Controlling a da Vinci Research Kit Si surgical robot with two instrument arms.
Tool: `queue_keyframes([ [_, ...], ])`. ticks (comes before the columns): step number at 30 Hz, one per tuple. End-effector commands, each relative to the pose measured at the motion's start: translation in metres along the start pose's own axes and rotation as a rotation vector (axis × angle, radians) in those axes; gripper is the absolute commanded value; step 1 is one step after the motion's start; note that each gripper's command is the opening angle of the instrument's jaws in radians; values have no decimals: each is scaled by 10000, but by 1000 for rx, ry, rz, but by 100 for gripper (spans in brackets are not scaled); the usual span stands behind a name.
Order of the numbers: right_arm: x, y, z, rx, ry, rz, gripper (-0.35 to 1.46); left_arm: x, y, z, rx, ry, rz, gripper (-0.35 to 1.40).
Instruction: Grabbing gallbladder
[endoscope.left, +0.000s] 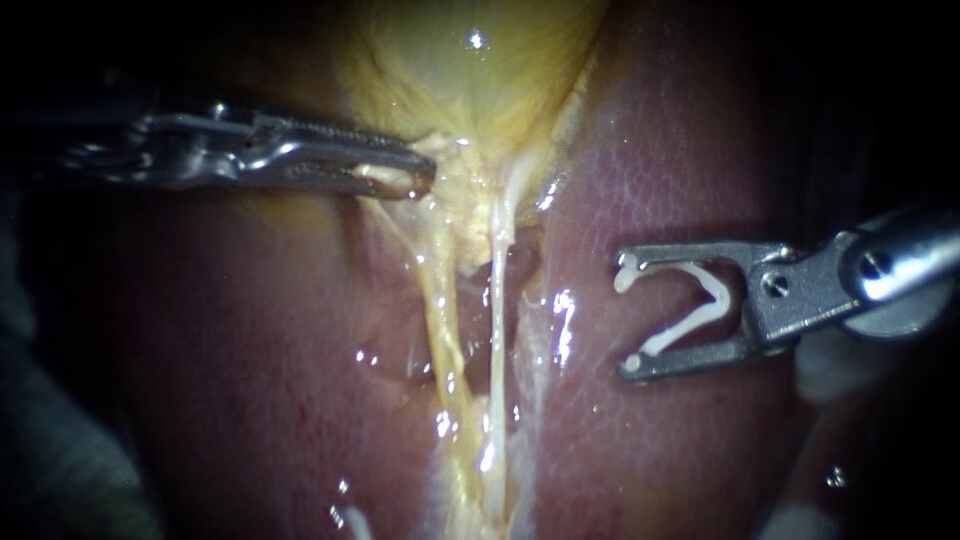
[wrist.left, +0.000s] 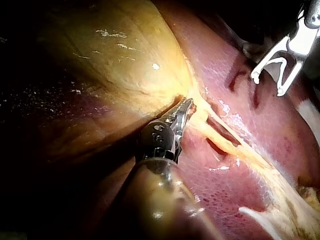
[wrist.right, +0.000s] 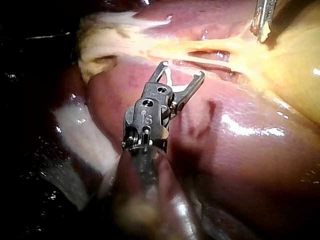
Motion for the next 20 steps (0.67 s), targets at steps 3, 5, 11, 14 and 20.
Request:
queue_keyframes([
  [3, 0, 0, 0, 0, -1, 1, 49, 17, 5, -23, -2, 35, -18, -35],
  [5, 0, 1, 1, -1, -1, 1, 49, 23, 7, -33, -3, 42, -26, -35],
  [11, 0, 1, 1, -1, -1, 1, 49, 23, 4, -41, 2, 49, -32, -35],
  [14, 0, 1, 2, -1, -1, 1, 49, 23, 4, -41, 3, 49, -32, -35],
  [20, 0, 1, 2, -2, -1, 1, 49, 22, 4, -39, 4, 50, -32, -35],
])
